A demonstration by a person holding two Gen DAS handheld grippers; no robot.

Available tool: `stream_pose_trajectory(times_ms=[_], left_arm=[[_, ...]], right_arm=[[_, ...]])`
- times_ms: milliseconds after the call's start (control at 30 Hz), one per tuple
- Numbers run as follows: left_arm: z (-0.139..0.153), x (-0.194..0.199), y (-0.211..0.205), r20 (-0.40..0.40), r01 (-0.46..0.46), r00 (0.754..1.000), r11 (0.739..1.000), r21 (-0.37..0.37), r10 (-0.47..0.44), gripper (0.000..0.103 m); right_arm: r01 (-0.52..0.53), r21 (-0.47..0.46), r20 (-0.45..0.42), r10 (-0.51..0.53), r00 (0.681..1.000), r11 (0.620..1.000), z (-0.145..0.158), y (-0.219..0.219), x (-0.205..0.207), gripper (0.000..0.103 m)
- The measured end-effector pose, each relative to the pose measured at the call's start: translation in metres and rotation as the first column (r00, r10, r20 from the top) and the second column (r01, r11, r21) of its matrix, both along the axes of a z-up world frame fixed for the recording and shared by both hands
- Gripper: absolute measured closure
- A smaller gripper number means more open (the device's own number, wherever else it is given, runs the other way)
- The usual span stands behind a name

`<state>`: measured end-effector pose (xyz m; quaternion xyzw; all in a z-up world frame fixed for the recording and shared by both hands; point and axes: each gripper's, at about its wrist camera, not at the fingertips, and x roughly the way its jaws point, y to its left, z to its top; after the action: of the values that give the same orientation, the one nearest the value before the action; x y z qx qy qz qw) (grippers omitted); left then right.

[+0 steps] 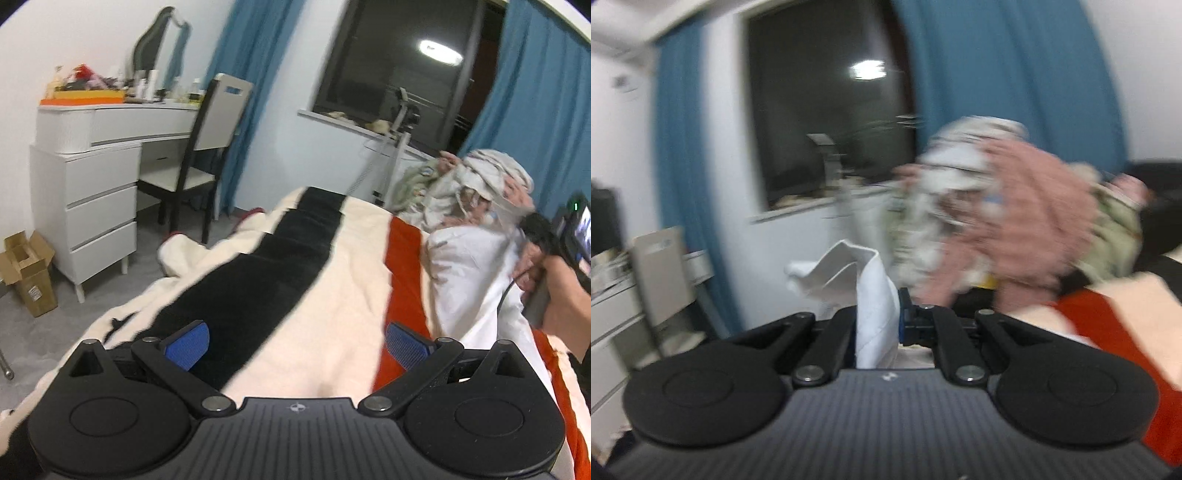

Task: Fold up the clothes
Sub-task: 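Grasp the T-shirt hem with the right gripper, then fold the hem up toward the collar with the right gripper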

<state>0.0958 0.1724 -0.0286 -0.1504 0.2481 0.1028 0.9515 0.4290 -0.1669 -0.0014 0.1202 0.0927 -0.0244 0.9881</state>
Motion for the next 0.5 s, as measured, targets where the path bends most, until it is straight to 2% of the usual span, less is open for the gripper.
stream_pose_trajectory(times_ms=[100,200,267,300,333,500], left_arm=[[-0.005,0.004,-0.016,-0.014,0.051,0.999,0.998,0.025,-0.050,0.000],[-0.013,0.012,-0.028,-0.035,0.088,0.996,0.996,0.019,-0.087,0.000],[-0.018,0.018,-0.033,-0.047,0.105,0.993,0.994,0.010,-0.104,0.000],[-0.019,0.019,-0.037,-0.051,0.113,0.992,0.993,0.016,-0.112,0.000],[-0.020,0.021,-0.040,-0.052,0.123,0.991,0.992,0.026,-0.122,0.000],[-0.021,0.021,-0.050,-0.049,0.153,0.988,0.986,0.064,-0.150,0.000]], right_arm=[[0.067,-0.025,-0.081,-0.069,0.994,0.997,-0.035,-0.043,0.001,0.096],[0.062,-0.013,-0.167,-0.063,0.984,0.998,-0.065,-0.063,0.002,0.092],[0.018,0.018,-0.229,-0.014,0.973,1.000,-0.076,-0.066,0.008,0.060],[0.005,0.025,-0.234,0.001,0.972,1.000,-0.077,-0.064,0.005,0.022],[-0.001,0.025,-0.228,0.007,0.974,1.000,-0.076,-0.061,-0.001,0.008],[-0.027,-0.008,-0.164,0.026,0.986,1.000,-0.046,-0.054,-0.052,0.008]])
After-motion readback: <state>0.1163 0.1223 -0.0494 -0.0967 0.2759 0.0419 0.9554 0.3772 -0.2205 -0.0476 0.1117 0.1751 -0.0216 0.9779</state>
